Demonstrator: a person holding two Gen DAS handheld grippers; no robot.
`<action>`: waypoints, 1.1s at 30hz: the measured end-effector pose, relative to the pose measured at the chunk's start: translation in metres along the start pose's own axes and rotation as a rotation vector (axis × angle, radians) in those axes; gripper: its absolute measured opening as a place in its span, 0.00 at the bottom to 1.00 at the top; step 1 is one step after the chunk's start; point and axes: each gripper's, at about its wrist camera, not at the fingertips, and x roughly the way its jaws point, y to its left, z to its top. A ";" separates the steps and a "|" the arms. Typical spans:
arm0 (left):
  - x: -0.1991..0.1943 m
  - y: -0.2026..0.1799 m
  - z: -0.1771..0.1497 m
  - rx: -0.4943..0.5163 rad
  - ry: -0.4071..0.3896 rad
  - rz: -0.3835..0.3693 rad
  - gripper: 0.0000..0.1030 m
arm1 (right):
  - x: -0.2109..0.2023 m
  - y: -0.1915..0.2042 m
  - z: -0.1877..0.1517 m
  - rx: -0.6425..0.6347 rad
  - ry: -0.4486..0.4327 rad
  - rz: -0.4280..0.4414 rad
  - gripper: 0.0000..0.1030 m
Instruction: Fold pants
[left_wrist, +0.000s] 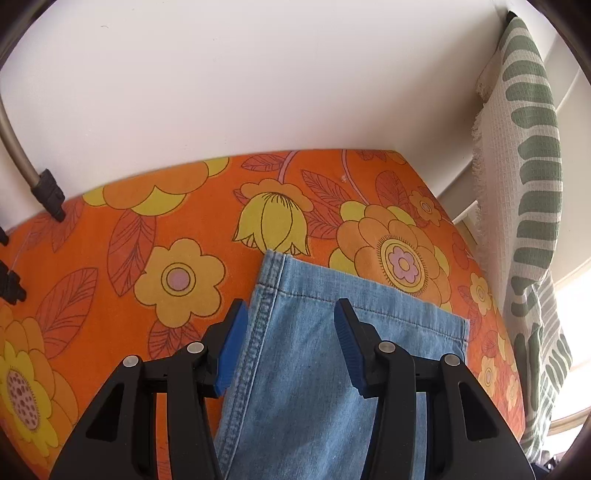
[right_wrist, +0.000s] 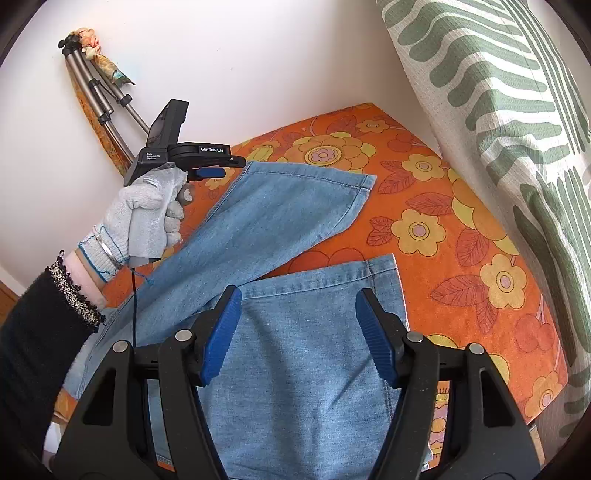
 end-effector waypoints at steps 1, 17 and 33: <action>0.003 0.000 0.003 -0.004 -0.003 0.001 0.46 | 0.000 -0.002 0.001 0.010 0.001 0.004 0.65; 0.034 -0.013 -0.003 0.063 -0.014 0.127 0.31 | -0.019 -0.019 0.006 0.083 -0.041 0.013 0.65; -0.041 -0.041 -0.034 0.119 -0.115 -0.033 0.08 | -0.005 -0.040 0.010 0.165 -0.013 -0.006 0.65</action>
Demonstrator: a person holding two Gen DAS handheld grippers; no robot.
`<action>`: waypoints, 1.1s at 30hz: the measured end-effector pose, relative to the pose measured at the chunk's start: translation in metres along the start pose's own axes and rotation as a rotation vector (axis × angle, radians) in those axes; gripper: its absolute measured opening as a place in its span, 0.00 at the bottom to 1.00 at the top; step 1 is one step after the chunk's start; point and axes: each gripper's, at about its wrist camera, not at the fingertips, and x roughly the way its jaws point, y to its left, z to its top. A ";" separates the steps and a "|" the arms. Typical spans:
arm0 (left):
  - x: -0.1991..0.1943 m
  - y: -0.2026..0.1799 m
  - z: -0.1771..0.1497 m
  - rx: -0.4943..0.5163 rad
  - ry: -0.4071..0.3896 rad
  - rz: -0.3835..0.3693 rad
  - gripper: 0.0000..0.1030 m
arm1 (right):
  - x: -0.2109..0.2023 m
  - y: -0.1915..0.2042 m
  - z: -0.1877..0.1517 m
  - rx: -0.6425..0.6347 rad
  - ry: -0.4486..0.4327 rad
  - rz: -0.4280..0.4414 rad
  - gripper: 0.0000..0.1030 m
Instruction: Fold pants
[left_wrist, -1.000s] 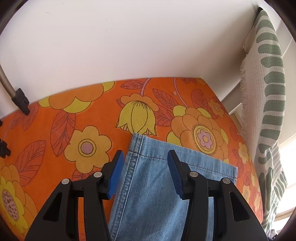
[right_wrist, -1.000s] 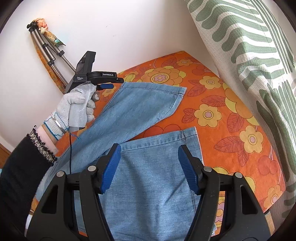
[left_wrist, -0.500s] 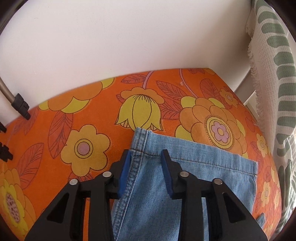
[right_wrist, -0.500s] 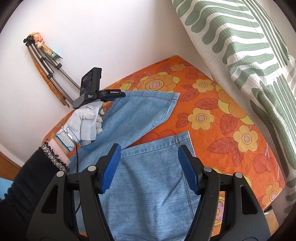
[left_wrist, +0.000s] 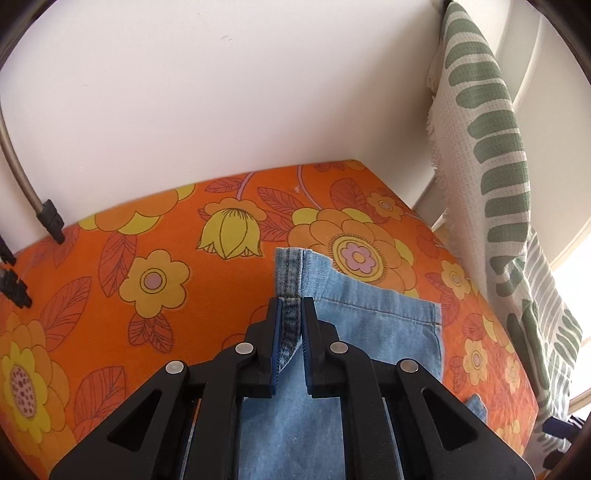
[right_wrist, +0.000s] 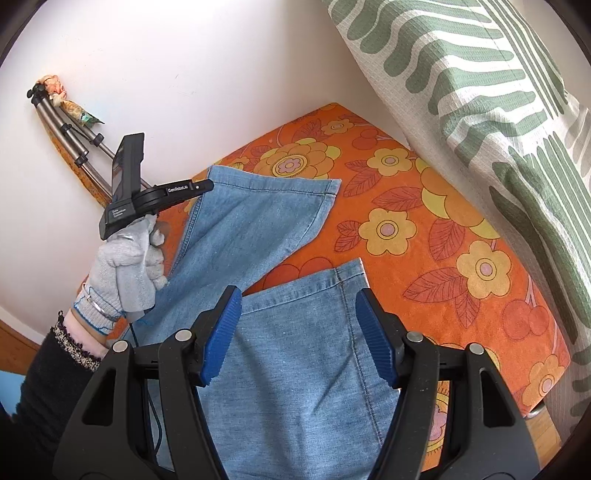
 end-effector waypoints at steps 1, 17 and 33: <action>-0.008 -0.006 -0.005 0.013 -0.001 -0.013 0.08 | 0.003 -0.006 0.001 0.028 0.010 0.012 0.65; -0.091 -0.098 -0.102 0.167 0.032 -0.149 0.08 | 0.038 -0.056 0.002 0.295 0.114 0.249 0.72; -0.132 -0.171 -0.174 0.223 0.062 -0.201 0.08 | 0.069 -0.078 -0.016 0.459 0.252 0.446 0.72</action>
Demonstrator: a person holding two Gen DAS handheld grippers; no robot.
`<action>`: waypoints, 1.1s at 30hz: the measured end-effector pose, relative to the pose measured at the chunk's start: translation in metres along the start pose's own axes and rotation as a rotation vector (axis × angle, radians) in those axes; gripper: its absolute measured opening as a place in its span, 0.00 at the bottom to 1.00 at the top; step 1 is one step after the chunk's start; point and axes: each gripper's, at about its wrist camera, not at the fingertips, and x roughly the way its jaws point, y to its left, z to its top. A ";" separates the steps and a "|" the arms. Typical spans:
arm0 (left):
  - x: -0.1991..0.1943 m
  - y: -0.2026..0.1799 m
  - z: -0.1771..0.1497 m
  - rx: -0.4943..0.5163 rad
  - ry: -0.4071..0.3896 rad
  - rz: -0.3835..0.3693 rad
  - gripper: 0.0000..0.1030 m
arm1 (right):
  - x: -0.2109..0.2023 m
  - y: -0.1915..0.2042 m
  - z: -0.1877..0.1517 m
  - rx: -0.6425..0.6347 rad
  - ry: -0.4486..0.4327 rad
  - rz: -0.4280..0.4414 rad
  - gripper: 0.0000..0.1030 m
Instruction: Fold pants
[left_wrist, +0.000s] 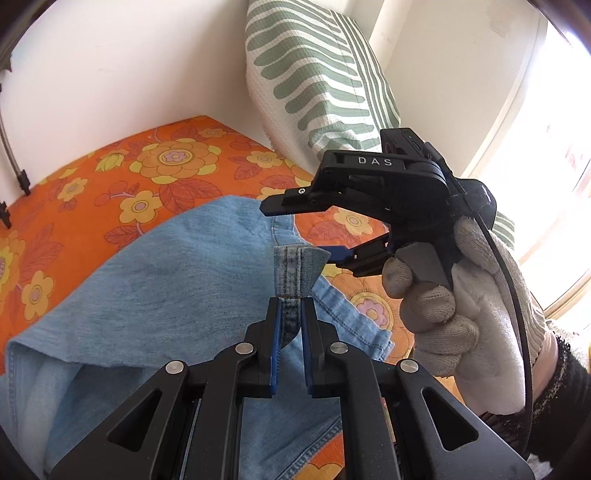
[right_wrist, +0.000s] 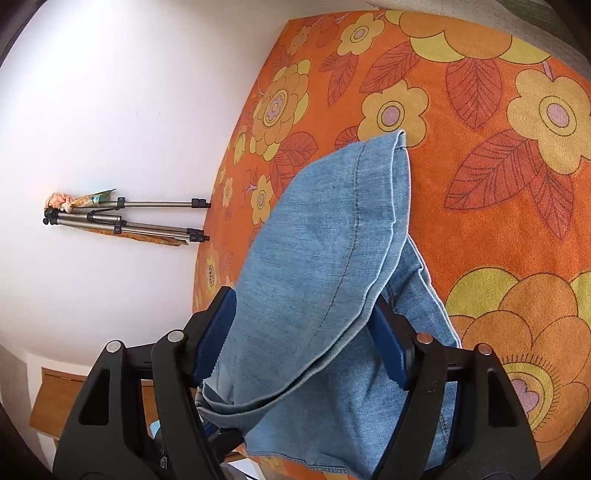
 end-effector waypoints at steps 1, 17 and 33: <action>0.000 -0.006 -0.003 0.003 0.003 -0.001 0.08 | -0.001 0.001 -0.002 -0.008 0.008 0.007 0.72; 0.001 -0.091 -0.042 0.046 -0.011 -0.067 0.08 | -0.061 -0.022 -0.057 -0.115 0.073 -0.019 0.47; -0.110 0.030 -0.110 -0.070 0.018 0.227 0.38 | -0.062 -0.016 -0.071 -0.253 0.069 -0.119 0.09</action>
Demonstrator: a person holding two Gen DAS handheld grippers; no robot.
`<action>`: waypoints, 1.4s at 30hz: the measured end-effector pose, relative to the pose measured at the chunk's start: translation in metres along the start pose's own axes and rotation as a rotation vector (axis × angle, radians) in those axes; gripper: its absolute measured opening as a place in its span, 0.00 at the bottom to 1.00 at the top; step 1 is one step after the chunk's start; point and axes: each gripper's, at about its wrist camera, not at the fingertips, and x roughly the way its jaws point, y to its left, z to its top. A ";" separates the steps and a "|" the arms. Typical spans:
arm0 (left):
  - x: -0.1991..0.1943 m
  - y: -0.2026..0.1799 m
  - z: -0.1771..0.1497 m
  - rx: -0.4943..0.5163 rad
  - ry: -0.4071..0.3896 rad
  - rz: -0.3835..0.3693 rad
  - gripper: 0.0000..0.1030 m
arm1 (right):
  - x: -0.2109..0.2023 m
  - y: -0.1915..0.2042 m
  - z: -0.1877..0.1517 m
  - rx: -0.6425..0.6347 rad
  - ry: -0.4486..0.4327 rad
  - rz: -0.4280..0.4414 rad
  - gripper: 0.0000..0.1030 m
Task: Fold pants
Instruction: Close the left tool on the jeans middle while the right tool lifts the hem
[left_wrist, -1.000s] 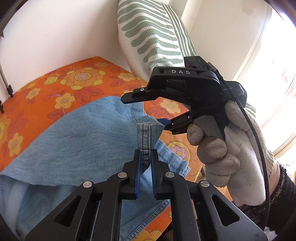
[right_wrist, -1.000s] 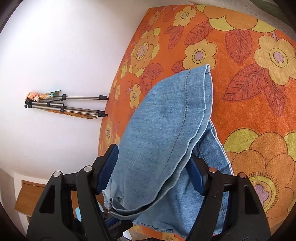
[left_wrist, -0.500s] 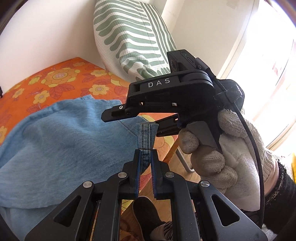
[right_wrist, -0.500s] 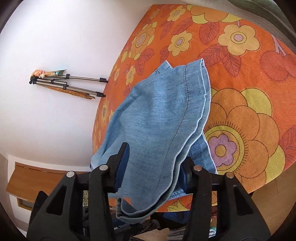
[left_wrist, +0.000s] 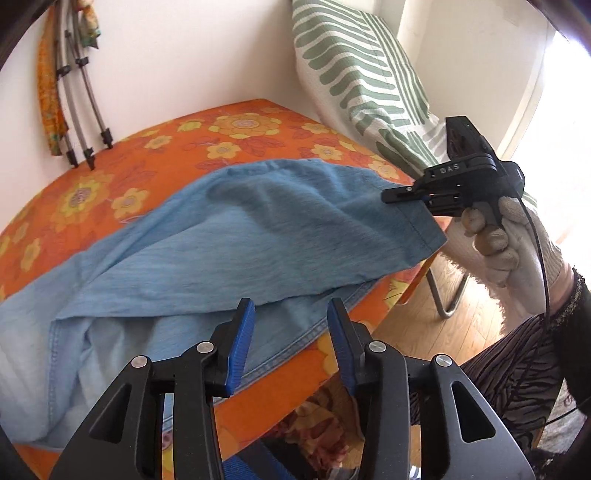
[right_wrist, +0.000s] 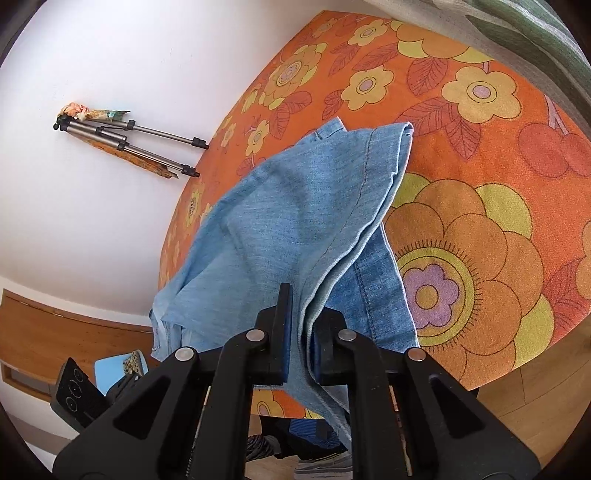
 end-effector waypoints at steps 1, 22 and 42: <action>-0.006 0.020 -0.007 -0.032 0.005 0.034 0.38 | 0.001 0.000 -0.001 -0.002 0.003 -0.010 0.09; -0.011 0.199 -0.063 -0.248 0.084 0.129 0.60 | 0.000 0.006 -0.046 -0.076 0.080 -0.074 0.46; -0.029 0.192 -0.042 -0.161 -0.056 0.359 0.03 | -0.024 0.026 -0.004 -0.140 -0.036 -0.207 0.05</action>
